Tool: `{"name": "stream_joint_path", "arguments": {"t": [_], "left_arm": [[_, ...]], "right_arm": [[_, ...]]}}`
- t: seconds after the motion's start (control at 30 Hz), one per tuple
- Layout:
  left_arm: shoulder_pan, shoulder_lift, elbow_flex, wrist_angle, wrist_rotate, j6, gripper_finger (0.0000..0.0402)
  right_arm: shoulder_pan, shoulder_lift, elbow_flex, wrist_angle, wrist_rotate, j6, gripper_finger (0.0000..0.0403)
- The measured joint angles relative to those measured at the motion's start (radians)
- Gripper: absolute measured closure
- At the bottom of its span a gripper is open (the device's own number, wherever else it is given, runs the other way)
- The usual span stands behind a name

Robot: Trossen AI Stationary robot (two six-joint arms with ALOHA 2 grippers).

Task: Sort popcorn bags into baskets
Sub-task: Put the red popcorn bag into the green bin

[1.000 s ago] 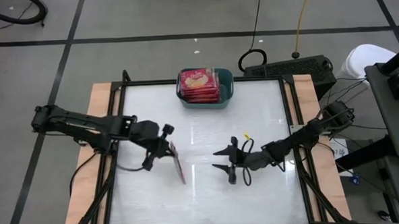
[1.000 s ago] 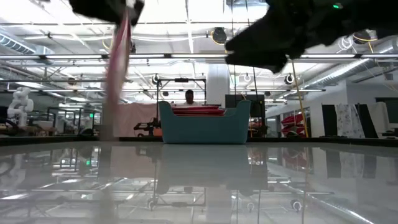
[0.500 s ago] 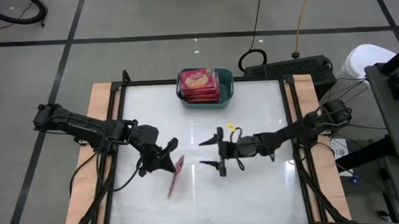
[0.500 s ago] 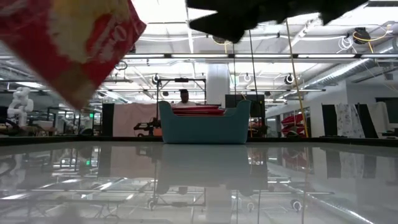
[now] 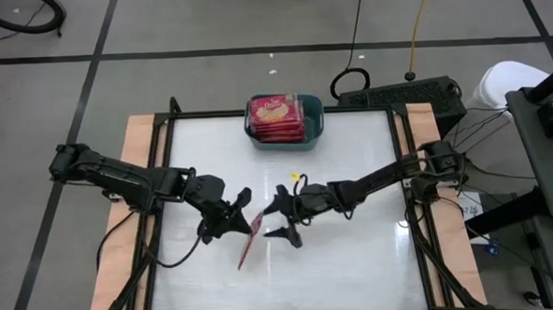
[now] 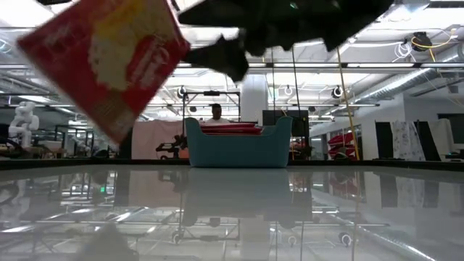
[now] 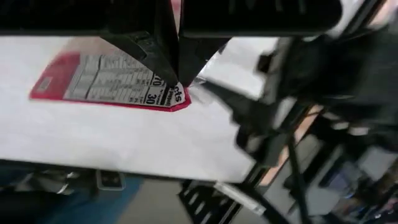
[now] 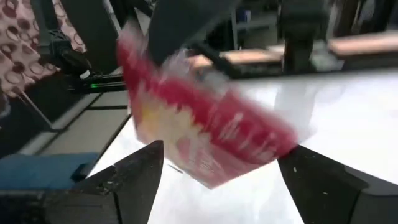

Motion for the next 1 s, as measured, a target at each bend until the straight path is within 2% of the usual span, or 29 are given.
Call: {"name": "stream_joint_path", "arguments": {"t": [0.1,0.3,0.43,0.63,0.83,1.0], "left_arm": [[-0.007,-0.017,0.0,0.042,-0.045,0.022,0.0401],[-0.014,-0.034,0.001,0.136,-0.098,0.087,0.0401],[-0.009,-0.033,0.0,0.176,-0.156,0.122,0.0401],[0.018,-0.04,0.0,0.236,-0.223,0.194,0.0401],[0.06,-0.05,0.0,0.314,-0.22,0.25,0.0401],[0.102,-0.05,0.0,0.366,-0.14,0.271,0.0401]], "right_arm": [[0.019,-0.005,-0.088,0.062,0.001,0.092,0.0099],[0.051,0.033,-0.254,0.405,0.088,0.22,0.0099],[0.065,0.07,-0.255,0.509,0.102,0.297,0.0099],[0.072,0.135,-0.23,0.547,0.106,0.399,0.0099],[0.065,0.184,-0.23,0.681,0.107,0.415,0.0099],[0.046,0.188,-0.226,0.751,0.105,0.374,0.0101]]}}
